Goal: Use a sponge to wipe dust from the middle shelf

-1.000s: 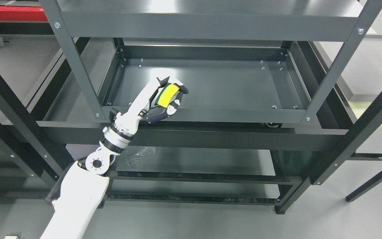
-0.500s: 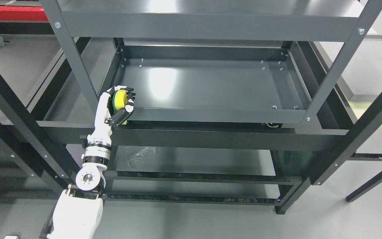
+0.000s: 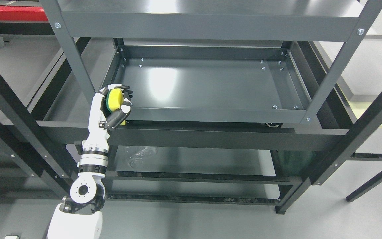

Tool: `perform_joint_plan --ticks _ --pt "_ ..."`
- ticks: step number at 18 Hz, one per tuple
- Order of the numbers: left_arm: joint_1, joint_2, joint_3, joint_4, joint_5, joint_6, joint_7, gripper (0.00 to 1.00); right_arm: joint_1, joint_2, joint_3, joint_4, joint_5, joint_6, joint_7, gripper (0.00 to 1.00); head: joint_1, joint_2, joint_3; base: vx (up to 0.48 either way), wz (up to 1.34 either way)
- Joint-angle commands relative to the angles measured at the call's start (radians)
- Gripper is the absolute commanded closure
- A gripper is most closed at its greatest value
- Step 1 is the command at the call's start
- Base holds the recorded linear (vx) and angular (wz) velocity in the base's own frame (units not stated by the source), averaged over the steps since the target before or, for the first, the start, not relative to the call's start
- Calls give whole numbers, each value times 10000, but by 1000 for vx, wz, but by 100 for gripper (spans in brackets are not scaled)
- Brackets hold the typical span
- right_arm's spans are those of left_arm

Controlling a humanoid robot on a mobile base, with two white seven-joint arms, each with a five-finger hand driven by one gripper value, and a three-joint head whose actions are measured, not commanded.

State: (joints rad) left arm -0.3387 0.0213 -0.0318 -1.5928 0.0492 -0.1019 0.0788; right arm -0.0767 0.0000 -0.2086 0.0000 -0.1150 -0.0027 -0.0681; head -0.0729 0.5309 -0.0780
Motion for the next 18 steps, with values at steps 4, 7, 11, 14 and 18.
perform_joint_plan --ticks 4,7,11,14,18 --pt "1758 -39 1209 -1836 398 -544 -68 100 0 -175 0 -175 0 733 -40 0 0 0 0 0 0" --pt "1945 -39 1055 -1836 413 -653 -68 100 0 -175 0 -175 0 733 -40 0 0 0 0 0 0" --pt "1960 -39 1055 -1836 413 -622 -68 100 0 -175 0 -175 0 733 -40 0 0 0 0 0 0" --pt "1960 -39 1116 -1836 428 -591 -68 100 0 -175 0 -175 0 733 -40 0 0 0 0 0 0" --pt "2006 -39 1116 -1836 505 -545 -83 100 0 -175 0 -175 0 733 -55 0 0 0 0 0 0"
